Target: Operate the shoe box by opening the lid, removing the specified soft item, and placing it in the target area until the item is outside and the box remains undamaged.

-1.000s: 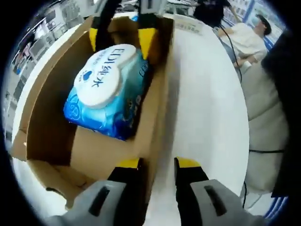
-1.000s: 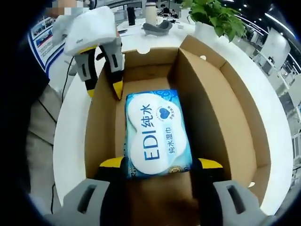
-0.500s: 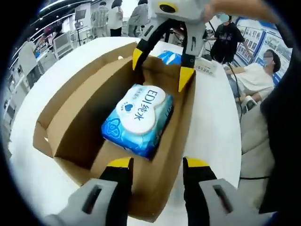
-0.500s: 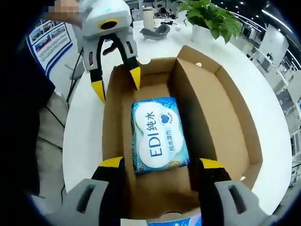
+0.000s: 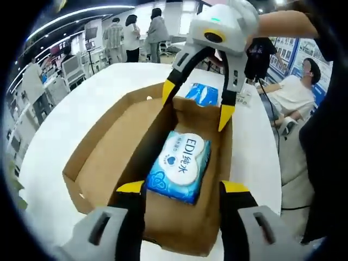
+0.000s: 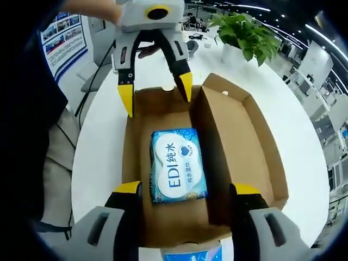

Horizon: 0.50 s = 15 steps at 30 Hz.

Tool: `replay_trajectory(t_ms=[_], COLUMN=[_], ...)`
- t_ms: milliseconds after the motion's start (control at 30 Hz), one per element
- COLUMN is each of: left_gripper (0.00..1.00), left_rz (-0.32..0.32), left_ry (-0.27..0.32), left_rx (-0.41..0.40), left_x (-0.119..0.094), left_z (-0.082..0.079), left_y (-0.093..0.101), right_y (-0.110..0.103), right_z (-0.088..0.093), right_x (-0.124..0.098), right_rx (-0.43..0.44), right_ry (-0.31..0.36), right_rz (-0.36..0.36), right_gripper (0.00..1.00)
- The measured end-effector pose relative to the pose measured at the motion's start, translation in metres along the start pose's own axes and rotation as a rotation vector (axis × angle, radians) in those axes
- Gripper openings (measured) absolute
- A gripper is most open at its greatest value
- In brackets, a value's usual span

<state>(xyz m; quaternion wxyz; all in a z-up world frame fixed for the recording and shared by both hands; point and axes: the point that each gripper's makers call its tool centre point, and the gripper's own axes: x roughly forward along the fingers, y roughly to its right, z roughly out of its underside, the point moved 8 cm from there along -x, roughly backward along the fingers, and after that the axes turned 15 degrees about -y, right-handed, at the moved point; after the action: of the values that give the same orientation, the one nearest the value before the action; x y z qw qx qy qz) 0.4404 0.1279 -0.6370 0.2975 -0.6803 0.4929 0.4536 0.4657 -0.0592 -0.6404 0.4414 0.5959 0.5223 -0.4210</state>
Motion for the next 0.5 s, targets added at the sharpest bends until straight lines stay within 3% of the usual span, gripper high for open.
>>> replay_trajectory(t_ms=[100, 200, 367, 500], left_gripper=[0.62, 0.65, 0.7, 0.72], left_rz=[-0.061, -0.074, -0.118, -0.081], left_ry=[-0.012, -0.012, -0.041, -0.066], left_rx=[0.073, 0.068, 0.109, 0.101], left_x=[0.001, 0.006, 0.017, 0.027], left_z=[-0.002, -0.003, -0.001, 0.002], left_y=[-0.006, -0.01, -0.02, -0.024], right_y=[0.001, 0.005, 0.008, 0.008], right_z=[0.003, 0.006, 0.008, 0.011], right_x=[0.001, 0.003, 0.008, 0.016], right_rx=[0.016, 0.042, 0.108, 0.119], right_ry=[0.005, -0.001, 0.019, 0.008], right_rz=[0.01, 0.035, 0.018, 0.027], right_gripper=[0.66, 0.69, 0.71, 0.72])
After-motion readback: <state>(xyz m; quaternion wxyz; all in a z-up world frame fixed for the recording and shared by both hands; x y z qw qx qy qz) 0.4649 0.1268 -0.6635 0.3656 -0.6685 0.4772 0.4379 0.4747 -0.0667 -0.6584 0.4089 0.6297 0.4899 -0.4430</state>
